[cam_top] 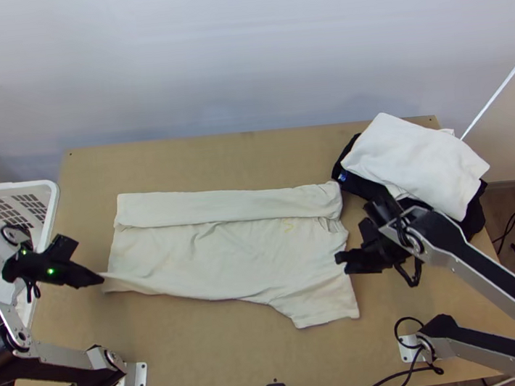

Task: Fold the t-shirt

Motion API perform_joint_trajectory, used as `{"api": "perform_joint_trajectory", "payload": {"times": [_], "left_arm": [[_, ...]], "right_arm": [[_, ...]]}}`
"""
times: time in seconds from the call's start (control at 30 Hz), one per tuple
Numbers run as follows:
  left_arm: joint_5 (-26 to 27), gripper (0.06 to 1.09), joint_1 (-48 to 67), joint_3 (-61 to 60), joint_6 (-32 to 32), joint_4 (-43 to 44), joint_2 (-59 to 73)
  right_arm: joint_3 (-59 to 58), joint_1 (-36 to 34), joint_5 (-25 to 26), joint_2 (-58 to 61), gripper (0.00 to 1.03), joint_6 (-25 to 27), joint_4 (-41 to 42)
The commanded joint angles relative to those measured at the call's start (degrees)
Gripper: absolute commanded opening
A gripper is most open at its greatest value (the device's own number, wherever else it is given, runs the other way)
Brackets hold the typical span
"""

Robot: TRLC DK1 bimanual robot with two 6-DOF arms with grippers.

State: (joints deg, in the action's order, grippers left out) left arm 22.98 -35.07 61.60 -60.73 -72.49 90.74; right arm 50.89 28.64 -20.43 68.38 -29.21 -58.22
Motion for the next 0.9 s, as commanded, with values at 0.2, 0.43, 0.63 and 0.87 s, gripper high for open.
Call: {"api": "perform_joint_trajectory", "payload": {"times": [0.2,0.43,0.63,0.87], "left_arm": [[3.4,0.09,7.4,12.1,9.0,-1.5,8.2],[5.8,0.09,9.8,15.7,12.4,-1.2,11.1],[6.6,0.09,9.9,19.6,14.2,-1.2,13.6],[8.0,0.09,9.2,24.2,16.4,-1.3,16.9]], "right_arm": [[15.6,-1.4,-3.0,15.1,0.03,2.7,-10.1],[23.4,-4.5,-3.9,24.7,0.03,4.0,-11.3],[31.3,-5.9,-3.9,32.6,0.03,4.2,-11.8],[40.5,-8.5,-3.8,41.7,0.03,5.0,-12.0]]}}
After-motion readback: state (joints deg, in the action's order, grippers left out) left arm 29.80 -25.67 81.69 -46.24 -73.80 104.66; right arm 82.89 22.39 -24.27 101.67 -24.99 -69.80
